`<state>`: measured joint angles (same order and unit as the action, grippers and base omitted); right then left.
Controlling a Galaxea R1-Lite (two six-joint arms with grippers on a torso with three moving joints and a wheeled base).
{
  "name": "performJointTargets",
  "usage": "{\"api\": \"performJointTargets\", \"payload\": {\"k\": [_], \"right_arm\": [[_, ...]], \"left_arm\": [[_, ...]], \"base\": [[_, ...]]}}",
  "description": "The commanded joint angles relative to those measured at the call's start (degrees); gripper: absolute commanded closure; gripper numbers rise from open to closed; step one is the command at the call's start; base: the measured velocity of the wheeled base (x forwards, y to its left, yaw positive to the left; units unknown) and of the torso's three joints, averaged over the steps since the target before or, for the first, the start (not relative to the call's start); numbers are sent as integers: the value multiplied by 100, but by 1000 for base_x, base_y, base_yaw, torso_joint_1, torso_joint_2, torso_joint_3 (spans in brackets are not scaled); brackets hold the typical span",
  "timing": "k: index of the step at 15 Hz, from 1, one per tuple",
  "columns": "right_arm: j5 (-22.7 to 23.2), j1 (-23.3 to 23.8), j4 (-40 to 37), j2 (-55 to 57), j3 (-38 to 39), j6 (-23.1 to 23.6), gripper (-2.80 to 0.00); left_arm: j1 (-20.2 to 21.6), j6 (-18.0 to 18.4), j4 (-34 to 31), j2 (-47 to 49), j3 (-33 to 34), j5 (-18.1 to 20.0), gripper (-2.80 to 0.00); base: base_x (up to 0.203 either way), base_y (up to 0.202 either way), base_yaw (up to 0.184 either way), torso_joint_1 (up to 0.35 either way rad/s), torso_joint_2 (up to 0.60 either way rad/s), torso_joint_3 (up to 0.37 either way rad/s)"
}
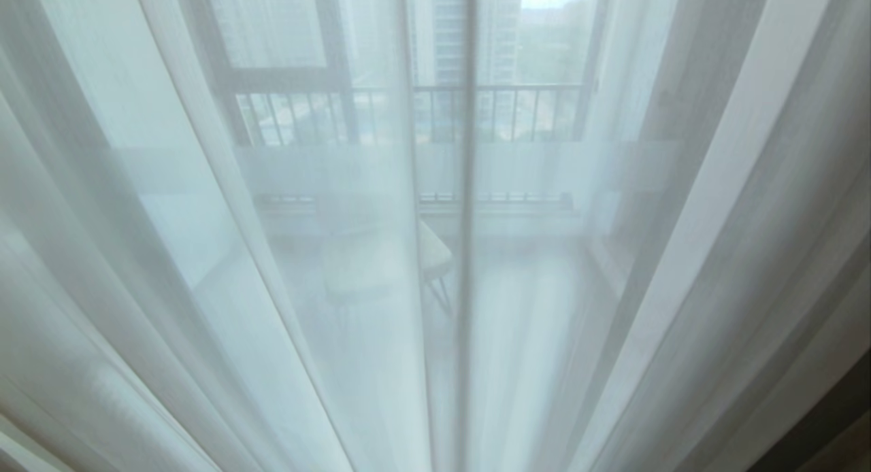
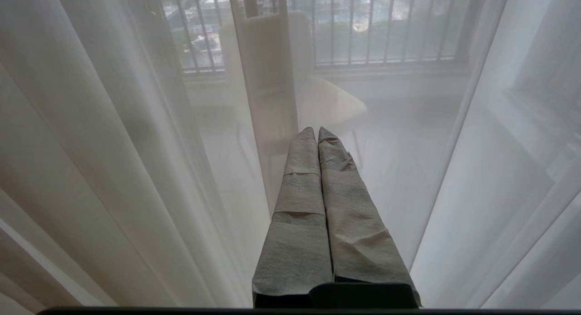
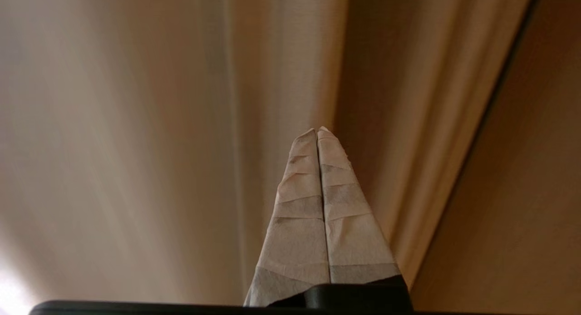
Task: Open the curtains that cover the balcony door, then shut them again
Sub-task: Close the outer curtains on both sides
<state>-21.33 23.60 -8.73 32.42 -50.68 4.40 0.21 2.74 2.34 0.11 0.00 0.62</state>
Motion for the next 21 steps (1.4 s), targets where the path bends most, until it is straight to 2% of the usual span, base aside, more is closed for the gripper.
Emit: {"api": "performJointTargets", "payload": {"k": [1,3,4,5,10,16,18,21], "right_arm": [[13,713,-37,315,-156,-6,0],[209,1399,-140,538,-355,-42,0],[300,1570,-190,664,-488,-107,0],[325,1630,-227,772,-592,-174,-280],[323,2004,-245,1146,-860,-467,-280],[359,2052,-182,1727,-1014,-805,-280],[606,2052,42,1960,-1014,-942,-280],[1269,2052,667,2401,-1019,-1037,-280]], "left_arm": [[-3,-1,3,-2,0,-1,0],[-2,-1,3,-10,0,-1,0],[5,-1,3,-2,0,-1,0],[1,-1,3,-2,0,-1,0],[2,-1,3,-2,0,-1,0],[6,-1,3,-2,0,-1,0],[6,-1,3,-2,0,-1,0],[6,-1,3,-2,0,-1,0]], "base": [[0,0,0,0,0,0],[0,0,0,0,0,0],[0,0,0,0,0,0],[0,0,0,0,0,0],[0,0,0,0,0,0],[0,0,0,0,0,0],[0,0,0,0,0,0],[0,0,0,0,0,0]]}}
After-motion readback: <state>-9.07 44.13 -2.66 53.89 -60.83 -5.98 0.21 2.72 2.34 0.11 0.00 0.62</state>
